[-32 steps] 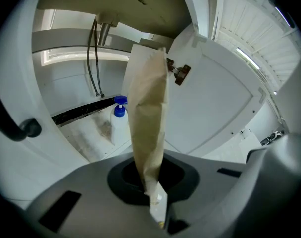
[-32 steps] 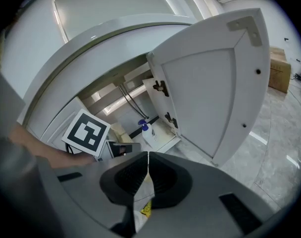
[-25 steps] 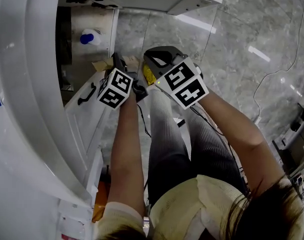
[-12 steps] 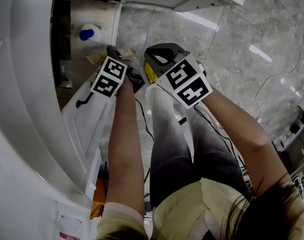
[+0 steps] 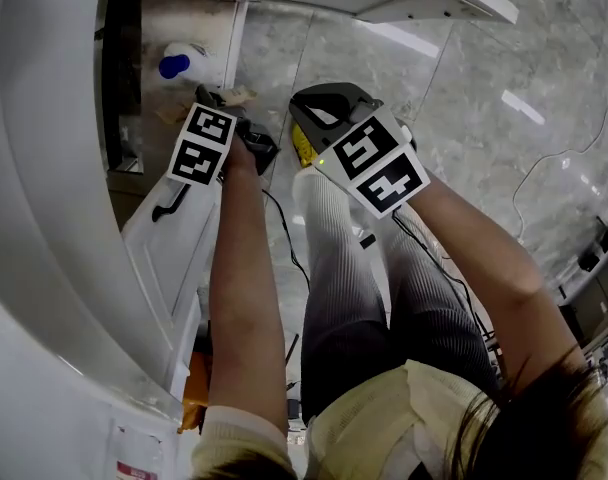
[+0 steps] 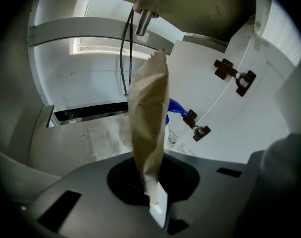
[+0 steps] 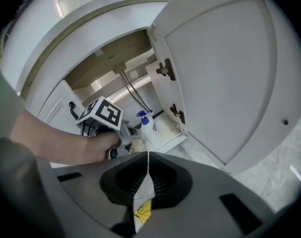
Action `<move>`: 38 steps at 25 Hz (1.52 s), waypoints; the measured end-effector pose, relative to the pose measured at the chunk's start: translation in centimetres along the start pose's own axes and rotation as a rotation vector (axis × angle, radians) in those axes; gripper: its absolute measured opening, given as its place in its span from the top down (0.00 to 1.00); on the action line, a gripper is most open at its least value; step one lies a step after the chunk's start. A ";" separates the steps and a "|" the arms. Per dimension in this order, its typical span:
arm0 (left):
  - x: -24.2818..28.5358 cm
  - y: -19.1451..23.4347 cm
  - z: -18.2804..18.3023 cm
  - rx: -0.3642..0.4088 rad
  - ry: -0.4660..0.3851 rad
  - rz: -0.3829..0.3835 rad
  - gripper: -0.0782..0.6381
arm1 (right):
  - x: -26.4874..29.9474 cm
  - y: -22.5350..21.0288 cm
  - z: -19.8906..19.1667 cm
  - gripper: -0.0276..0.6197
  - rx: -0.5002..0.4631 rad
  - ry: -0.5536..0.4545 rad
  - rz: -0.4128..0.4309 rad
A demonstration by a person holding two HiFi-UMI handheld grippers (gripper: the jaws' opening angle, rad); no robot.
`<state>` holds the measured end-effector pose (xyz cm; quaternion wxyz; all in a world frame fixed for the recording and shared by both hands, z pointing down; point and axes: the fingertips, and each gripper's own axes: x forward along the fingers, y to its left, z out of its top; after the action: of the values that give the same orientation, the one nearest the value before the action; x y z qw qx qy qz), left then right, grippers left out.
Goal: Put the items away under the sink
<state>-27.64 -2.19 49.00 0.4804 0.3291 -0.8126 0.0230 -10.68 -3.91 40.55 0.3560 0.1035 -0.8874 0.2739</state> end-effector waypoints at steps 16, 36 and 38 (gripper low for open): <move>0.5 1.9 2.9 -0.148 -0.092 0.103 0.83 | 3.3 0.9 2.6 0.91 -0.027 -0.015 0.030; 1.9 5.3 3.8 -0.273 -0.117 0.245 0.83 | 5.4 0.7 3.3 0.91 -0.048 -0.008 0.039; 1.9 5.4 3.9 -0.277 -0.132 0.254 0.83 | 5.5 0.6 3.2 0.91 -0.045 -0.008 0.035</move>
<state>-34.21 -0.36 49.95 0.4602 0.1556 -0.8726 -0.0503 -16.75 -5.19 42.21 0.3497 0.0808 -0.8965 0.2598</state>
